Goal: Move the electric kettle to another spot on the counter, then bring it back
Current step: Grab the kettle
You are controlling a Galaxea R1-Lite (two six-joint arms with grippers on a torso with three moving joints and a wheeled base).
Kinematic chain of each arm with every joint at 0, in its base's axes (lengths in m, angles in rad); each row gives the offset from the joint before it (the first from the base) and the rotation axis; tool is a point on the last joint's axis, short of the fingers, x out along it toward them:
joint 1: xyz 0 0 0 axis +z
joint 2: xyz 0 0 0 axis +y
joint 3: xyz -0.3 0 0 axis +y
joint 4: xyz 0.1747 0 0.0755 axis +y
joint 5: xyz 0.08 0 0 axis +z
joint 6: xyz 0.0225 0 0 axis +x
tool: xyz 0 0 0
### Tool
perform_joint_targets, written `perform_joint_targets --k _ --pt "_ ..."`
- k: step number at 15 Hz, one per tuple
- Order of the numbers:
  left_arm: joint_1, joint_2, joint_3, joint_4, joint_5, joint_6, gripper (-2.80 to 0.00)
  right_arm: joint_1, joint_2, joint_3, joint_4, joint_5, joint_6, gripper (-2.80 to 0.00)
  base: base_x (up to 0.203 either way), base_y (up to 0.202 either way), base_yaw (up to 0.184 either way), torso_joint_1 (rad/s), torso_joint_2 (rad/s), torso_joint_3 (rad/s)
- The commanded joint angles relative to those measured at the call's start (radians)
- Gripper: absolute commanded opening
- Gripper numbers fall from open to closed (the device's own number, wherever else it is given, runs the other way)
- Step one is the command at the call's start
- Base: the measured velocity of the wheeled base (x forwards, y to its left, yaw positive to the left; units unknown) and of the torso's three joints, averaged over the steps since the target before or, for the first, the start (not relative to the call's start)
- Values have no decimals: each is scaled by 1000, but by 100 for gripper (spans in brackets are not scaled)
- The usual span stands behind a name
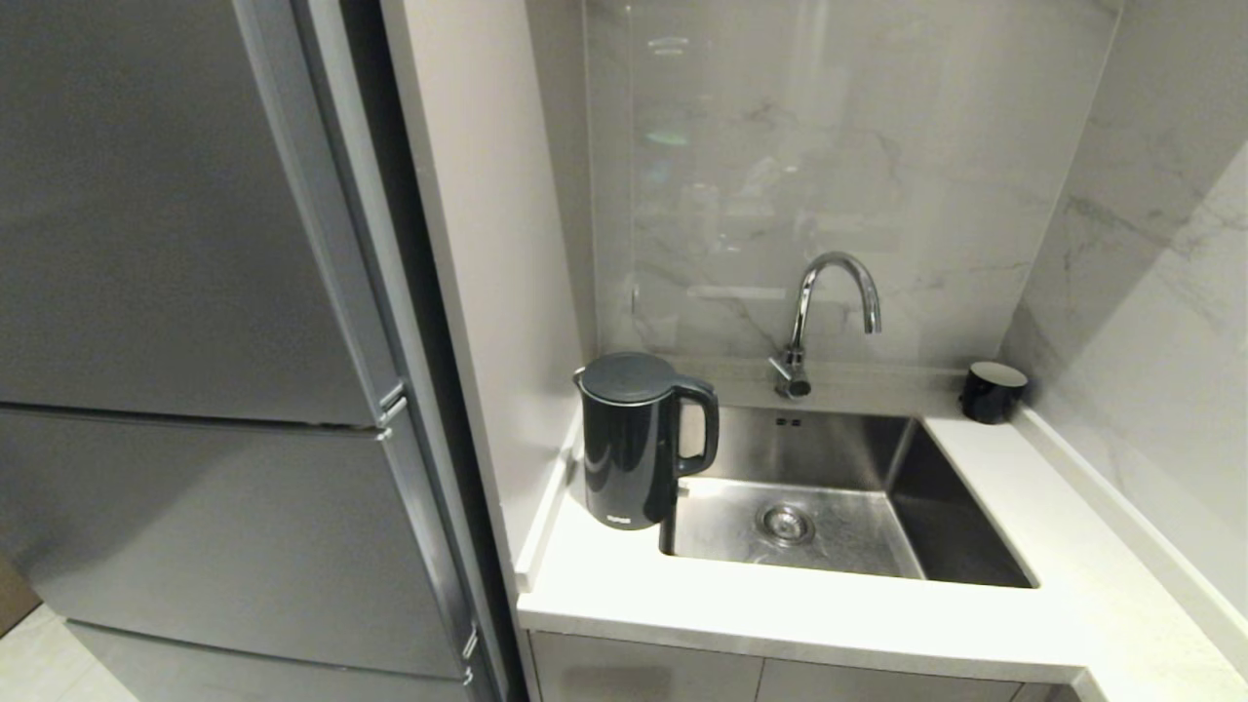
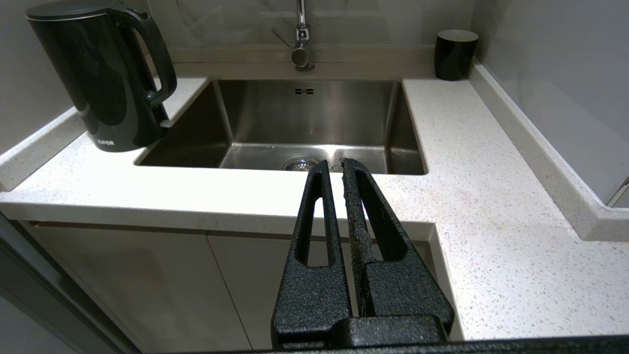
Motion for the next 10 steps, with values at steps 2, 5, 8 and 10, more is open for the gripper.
perform_joint_targets --k 2,5,8,10 --pt "0 0 0 1 0 -1 -280 0 0 0 0 0 0 -280 0 0 0 0 0 0" --pt "0 0 0 1 0 -1 -280 0 0 0 0 0 0 -280 0 0 0 0 0 0" --pt "0 0 0 1 0 -1 -280 0 0 0 0 0 0 -280 0 0 0 0 0 0" --pt "0 0 0 1 0 -1 -280 0 0 0 0 0 0 -280 0 0 0 0 0 0"
